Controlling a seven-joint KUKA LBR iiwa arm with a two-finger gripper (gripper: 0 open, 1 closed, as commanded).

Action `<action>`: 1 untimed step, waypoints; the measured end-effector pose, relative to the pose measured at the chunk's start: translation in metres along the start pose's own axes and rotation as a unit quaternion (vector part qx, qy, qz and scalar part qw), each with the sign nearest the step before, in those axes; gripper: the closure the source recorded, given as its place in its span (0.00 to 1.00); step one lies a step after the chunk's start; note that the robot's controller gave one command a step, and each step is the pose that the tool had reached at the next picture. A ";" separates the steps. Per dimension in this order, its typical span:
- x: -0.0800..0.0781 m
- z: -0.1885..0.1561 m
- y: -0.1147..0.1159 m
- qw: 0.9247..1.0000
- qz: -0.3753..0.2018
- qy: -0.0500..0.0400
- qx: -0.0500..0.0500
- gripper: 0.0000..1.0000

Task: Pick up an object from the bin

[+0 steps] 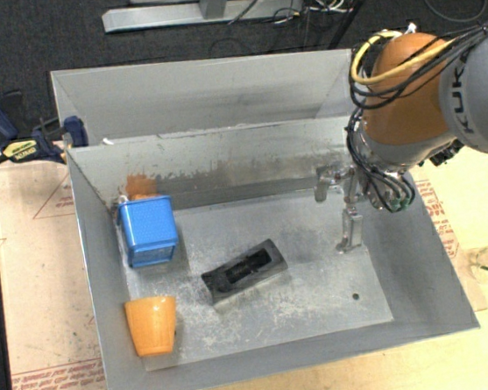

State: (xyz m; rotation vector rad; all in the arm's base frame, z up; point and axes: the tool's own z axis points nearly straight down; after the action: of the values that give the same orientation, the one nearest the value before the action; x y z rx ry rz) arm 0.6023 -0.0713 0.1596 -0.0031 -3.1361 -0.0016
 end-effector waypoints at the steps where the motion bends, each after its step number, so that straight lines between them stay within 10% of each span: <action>1: -0.001 -0.005 0.000 1.000 -0.001 -0.003 0.000 0.00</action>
Offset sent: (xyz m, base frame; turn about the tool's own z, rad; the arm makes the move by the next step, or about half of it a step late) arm -0.0235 0.0800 -0.0404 -0.0997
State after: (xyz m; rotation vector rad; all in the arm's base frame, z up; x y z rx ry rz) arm 0.6038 -0.0711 0.1641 -0.0015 -3.1427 -0.0006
